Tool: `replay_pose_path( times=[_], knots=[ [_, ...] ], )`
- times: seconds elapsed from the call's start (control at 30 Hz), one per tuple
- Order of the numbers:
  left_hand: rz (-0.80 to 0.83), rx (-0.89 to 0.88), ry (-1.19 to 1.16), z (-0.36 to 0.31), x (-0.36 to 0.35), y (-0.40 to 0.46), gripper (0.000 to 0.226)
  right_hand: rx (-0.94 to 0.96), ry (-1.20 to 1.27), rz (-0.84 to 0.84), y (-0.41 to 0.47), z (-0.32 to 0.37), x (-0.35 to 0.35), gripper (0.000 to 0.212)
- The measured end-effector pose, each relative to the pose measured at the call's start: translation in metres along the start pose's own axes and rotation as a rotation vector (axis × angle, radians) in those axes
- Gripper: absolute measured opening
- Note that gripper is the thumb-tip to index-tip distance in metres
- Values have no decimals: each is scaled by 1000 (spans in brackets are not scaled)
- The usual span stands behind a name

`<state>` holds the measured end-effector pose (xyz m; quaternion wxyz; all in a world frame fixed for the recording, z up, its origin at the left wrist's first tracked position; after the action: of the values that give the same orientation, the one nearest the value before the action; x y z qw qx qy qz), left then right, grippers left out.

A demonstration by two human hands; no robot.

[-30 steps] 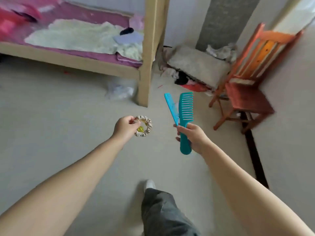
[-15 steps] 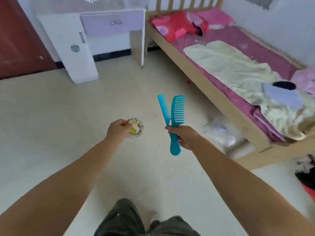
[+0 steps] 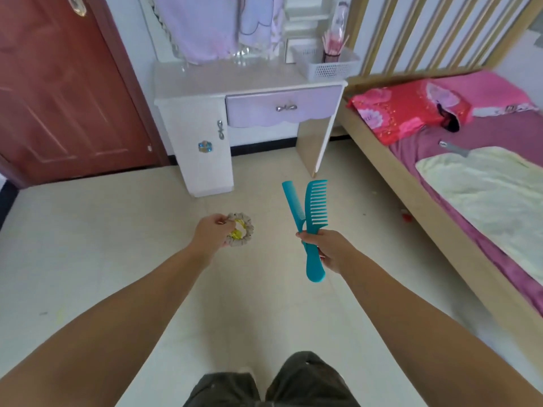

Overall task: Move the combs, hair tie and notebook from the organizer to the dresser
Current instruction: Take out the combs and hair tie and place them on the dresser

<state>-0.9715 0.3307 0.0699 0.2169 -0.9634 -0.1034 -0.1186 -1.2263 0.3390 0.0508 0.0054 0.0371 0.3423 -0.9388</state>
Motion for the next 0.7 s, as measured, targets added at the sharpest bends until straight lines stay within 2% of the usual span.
replay_pose_path(
  times=[0.23,0.33,0.4,0.5,0.7],
  knots=[
    [44,-34,30,-90,-56,194,6,12,-21,-59,167,126,11,17],
    [28,-25,4,-131,-79,280,17,15,-39,-51,248,189,15,28],
    [16,-16,-33,-160,-88,331,13,-1,-73,-42,295,234,17,32],
    [8,-42,-64,-206,-90,400,2,7,-127,2,365,308,10,26],
    [-26,14,-43,-246,-76,546,10,-4,-178,63,502,401,-32,11]
  ],
)
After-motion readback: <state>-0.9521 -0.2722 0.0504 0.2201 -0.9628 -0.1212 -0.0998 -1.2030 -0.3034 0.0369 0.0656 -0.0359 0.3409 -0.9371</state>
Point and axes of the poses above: each hand's wrist, its own y-axis towards the middle knuckle, its own x-axis out of the back of the hand, z = x × y, the point moved 7 cm from there along y, towards the middle knuckle, and after that the axes turned 3 degrees about y, right-handed, at the moved point
